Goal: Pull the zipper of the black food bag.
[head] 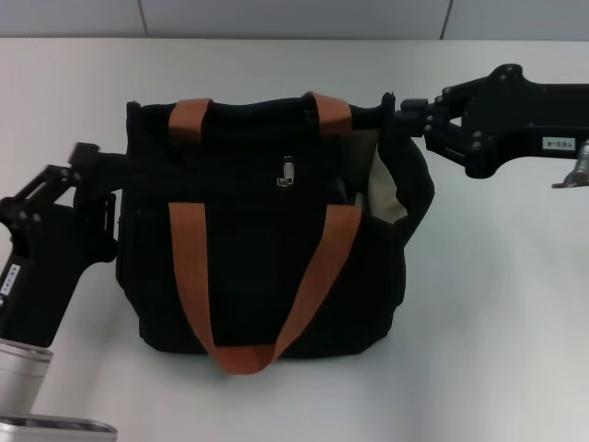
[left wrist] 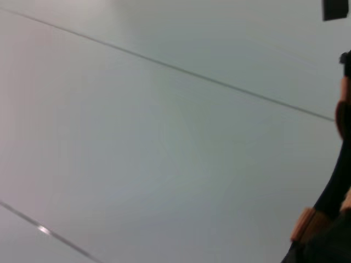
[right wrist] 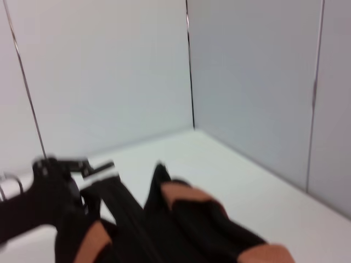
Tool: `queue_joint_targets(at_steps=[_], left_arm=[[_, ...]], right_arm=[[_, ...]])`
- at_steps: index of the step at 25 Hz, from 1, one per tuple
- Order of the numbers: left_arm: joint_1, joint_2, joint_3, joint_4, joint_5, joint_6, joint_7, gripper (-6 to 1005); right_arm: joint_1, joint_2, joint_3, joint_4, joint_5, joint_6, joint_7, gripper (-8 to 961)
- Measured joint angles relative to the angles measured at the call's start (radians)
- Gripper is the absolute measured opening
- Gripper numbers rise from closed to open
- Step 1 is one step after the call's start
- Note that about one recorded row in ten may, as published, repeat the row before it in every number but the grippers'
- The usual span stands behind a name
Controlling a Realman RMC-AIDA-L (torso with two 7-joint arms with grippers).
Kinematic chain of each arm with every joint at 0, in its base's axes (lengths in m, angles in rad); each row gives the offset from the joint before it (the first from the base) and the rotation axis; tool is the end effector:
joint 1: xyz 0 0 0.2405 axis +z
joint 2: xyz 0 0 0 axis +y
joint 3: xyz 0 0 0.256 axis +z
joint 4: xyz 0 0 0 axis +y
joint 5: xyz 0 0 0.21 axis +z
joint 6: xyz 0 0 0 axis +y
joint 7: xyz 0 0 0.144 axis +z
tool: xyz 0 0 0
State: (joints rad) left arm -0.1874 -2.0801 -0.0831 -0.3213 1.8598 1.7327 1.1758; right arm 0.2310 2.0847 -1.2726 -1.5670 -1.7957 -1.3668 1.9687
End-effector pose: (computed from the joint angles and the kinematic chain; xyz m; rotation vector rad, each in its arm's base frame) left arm -0.2928 0.2019 -0.0394 -1.4489 0.6130 -0.1077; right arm 0.1536 0.3124 0.0455 -2.6809 0.4214 0.5723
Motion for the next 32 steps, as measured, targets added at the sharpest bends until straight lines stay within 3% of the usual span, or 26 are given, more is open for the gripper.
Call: queue_joint_targets(at_steps=[2, 10, 12, 13, 14, 16, 18, 22, 24, 27, 28, 29, 32], left_arm=[[0.008, 0.0, -0.028, -0.009, -0.016, -0.001, -0.007, 135], [0.025, 0.004, -0.236, 0.021, -0.171, -0.047, -0.05, 307], [0.02, 0.006, -0.294, 0.045, -0.188, -0.048, -0.13, 348], [0.018, 0.012, -0.337, 0.059, -0.189, -0.032, -0.289, 368], [0.018, 0.012, -0.337, 0.059, -0.189, -0.032, -0.289, 405], [0.016, 0.023, -0.347, 0.085, -0.166, 0.006, -0.522, 480], [0.012, 0.031, -0.333, 0.15, -0.106, 0.045, -0.798, 555], [-0.033, 0.04, -0.308, 0.409, 0.087, 0.139, -1.437, 717], [-0.06, 0.046, -0.253, 0.526, 0.17, 0.214, -1.697, 800], [-0.076, 0.059, -0.122, 0.581, 0.198, 0.272, -1.862, 807], [-0.083, 0.071, 0.004, 0.594, 0.189, 0.282, -1.919, 809], [-0.083, 0.071, 0.004, 0.594, 0.189, 0.282, -1.919, 812], [-0.09, 0.075, 0.118, 0.61, 0.188, 0.282, -1.912, 816]], right_arm=[[-0.002, 0.0, 0.015, 0.045, 0.06, -0.003, -0.057, 5], [0.0, 0.0, 0.085, 0.152, 0.186, -0.055, -0.21, 183], [-0.003, -0.001, 0.088, 0.18, 0.229, -0.06, -0.262, 201], [-0.002, -0.002, 0.098, 0.21, 0.263, -0.067, -0.309, 209], [-0.002, -0.002, 0.098, 0.21, 0.263, -0.067, -0.309, 218], [0.005, -0.002, 0.114, 0.248, 0.285, -0.092, -0.362, 237], [0.021, -0.002, 0.138, 0.303, 0.298, -0.143, -0.413, 258], [0.033, -0.002, 0.151, 0.349, 0.3, -0.167, -0.431, 306], [0.037, -0.003, 0.153, 0.37, 0.3, -0.183, -0.451, 340], [0.039, -0.003, 0.154, 0.386, 0.3, -0.205, -0.469, 392], [0.039, -0.003, 0.154, 0.39, 0.301, -0.213, -0.475, 409], [0.039, -0.003, 0.156, 0.394, 0.304, -0.225, -0.482, 426], [0.043, -0.004, 0.164, 0.403, 0.304, -0.278, -0.505, 477]])
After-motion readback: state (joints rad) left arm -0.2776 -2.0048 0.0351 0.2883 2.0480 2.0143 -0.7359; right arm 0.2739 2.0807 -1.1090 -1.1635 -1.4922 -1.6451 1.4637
